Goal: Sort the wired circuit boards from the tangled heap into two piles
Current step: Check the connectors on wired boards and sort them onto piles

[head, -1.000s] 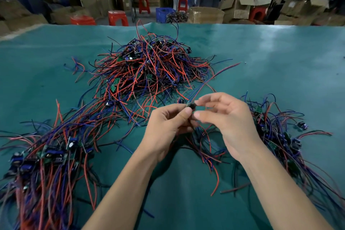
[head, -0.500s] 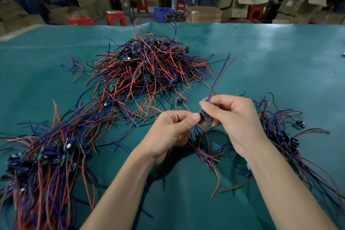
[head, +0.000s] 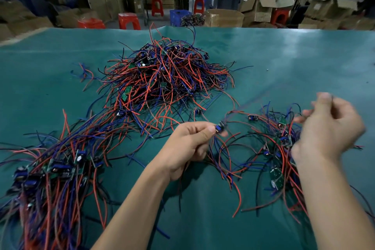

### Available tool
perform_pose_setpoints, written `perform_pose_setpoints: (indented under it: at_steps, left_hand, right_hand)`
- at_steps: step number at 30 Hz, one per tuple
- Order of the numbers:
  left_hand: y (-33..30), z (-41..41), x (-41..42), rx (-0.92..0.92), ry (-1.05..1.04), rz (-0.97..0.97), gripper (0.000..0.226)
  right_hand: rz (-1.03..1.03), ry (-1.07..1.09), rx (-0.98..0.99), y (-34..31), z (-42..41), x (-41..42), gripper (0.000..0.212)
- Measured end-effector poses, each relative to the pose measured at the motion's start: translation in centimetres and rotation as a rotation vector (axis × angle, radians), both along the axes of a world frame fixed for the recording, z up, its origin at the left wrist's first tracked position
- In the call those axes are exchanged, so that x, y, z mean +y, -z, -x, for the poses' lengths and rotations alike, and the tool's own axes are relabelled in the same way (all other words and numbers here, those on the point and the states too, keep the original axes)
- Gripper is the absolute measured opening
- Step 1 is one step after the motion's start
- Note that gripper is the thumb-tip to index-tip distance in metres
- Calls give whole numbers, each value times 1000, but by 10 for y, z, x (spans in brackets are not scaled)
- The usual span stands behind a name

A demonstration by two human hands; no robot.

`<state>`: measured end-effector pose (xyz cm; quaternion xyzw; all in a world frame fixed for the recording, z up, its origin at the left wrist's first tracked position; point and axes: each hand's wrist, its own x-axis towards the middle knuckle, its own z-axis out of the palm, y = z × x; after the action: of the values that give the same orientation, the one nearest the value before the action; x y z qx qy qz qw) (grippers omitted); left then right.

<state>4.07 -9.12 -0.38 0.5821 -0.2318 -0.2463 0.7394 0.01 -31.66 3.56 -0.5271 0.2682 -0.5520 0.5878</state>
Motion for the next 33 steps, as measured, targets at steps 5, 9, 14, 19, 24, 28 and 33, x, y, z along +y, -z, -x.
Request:
perform_pose_setpoints:
  at_steps: [5,9,14,19,24,28,33]
  left_hand:
    - [-3,-2,1,41,-98,94,22]
    - [-2,2,1,14,-101,49,21]
    - [-6,3,-1,33,-55,23,23]
    - [-10,8,-2,11,47,-23,23]
    - [-5,10,-6,-9,54,-120,22]
    - [-1,10,-5,-77,-22,-199,32]
    - [10,-2,-6,-47,-114,-135,14]
  right_hand:
    - [256,-690,336,9,-1,48,32]
    - [614,-888,419,19,1,74,16]
    - [566,-681,310,14,-3,62,14]
    - [397,-435,54,-20,2,50,3]
    - [312,-578,-186,-80,3,89,6]
    - [383,-859,-78,-109,-7,158,13]
    - [906,-1177,491,-89,-26,245,59]
